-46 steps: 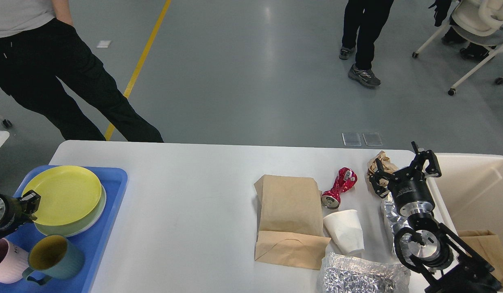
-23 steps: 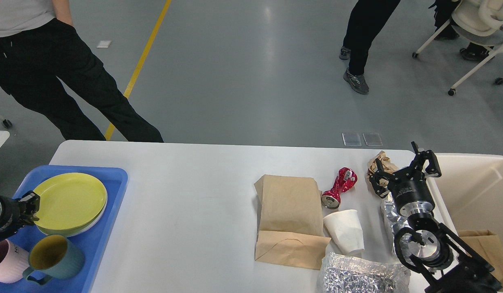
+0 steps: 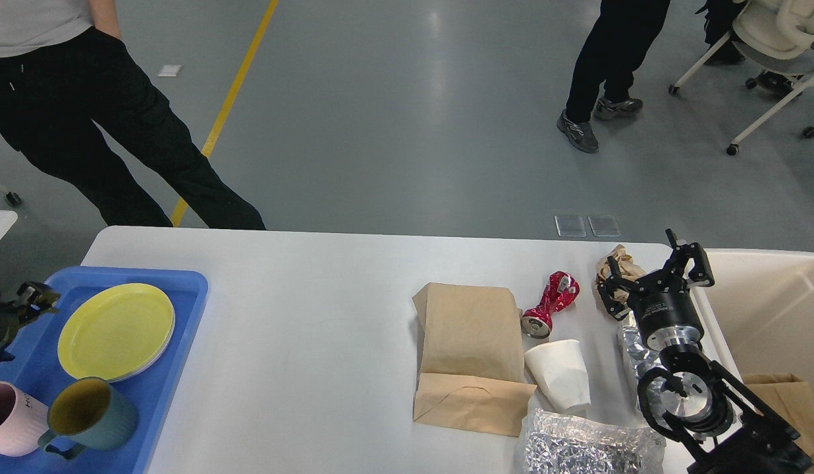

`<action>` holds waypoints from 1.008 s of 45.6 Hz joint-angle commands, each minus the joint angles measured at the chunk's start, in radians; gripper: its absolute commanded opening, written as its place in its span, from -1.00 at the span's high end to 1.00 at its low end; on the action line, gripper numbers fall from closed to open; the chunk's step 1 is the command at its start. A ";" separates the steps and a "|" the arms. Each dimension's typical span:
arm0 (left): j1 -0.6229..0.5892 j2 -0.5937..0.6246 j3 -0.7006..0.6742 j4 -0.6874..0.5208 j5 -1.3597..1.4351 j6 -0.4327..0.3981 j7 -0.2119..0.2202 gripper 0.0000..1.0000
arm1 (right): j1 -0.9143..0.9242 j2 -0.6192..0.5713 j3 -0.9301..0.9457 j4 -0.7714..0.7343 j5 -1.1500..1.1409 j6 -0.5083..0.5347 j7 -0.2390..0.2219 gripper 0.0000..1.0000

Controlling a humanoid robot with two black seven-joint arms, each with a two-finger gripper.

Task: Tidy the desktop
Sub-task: 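Release the yellow plate and withdraw the left gripper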

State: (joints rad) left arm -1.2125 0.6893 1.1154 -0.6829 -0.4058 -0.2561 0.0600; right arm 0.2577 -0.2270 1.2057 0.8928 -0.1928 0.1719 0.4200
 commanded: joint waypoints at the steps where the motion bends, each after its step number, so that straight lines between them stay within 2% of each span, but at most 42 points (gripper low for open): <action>1: -0.088 0.010 -0.066 0.002 0.004 -0.043 -0.011 -0.92 | 0.000 0.000 0.000 0.000 -0.001 0.000 -0.001 -1.00; 6: -0.099 0.050 -0.265 0.003 0.005 -0.060 -0.012 -0.94 | 0.000 0.000 0.000 0.000 -0.001 0.000 -0.001 -1.00; 12: -0.075 0.116 -0.635 0.017 0.012 -0.066 -0.016 -0.94 | 0.000 0.000 0.000 0.000 -0.001 0.000 0.000 -1.00; 23: 0.218 0.006 -1.438 0.017 0.013 -0.069 -0.023 -0.94 | 0.000 0.000 0.000 0.000 -0.001 0.000 0.000 -1.00; 26: 0.286 -0.051 -1.639 0.025 0.012 -0.069 -0.038 -0.94 | 0.000 0.000 0.000 0.000 -0.001 0.000 -0.001 -1.00; 29: 0.321 -0.128 -1.778 0.052 0.025 -0.054 -0.061 -0.94 | 0.000 0.000 0.000 0.000 0.000 0.000 0.000 -1.00; 33: 0.341 -0.241 -1.855 0.046 0.090 -0.057 -0.081 -0.94 | 0.000 0.000 0.000 0.000 -0.001 0.001 0.000 -1.00; 36: 0.392 -0.284 -1.914 0.045 0.125 -0.055 -0.117 -0.94 | 0.000 0.000 0.000 0.000 -0.001 0.000 0.000 -1.00; 39: 0.470 -0.315 -2.023 -0.003 0.148 -0.052 -0.153 -0.94 | 0.000 0.000 0.000 0.000 -0.001 0.000 -0.001 -1.00; 46: 0.750 -0.367 -2.324 -0.308 0.392 -0.003 -0.157 -0.94 | 0.000 0.000 0.000 0.000 -0.001 0.000 -0.001 -1.00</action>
State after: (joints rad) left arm -0.6484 0.3598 -1.0079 -0.7979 -0.1830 -0.2947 -0.0913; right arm 0.2577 -0.2269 1.2057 0.8928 -0.1932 0.1719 0.4199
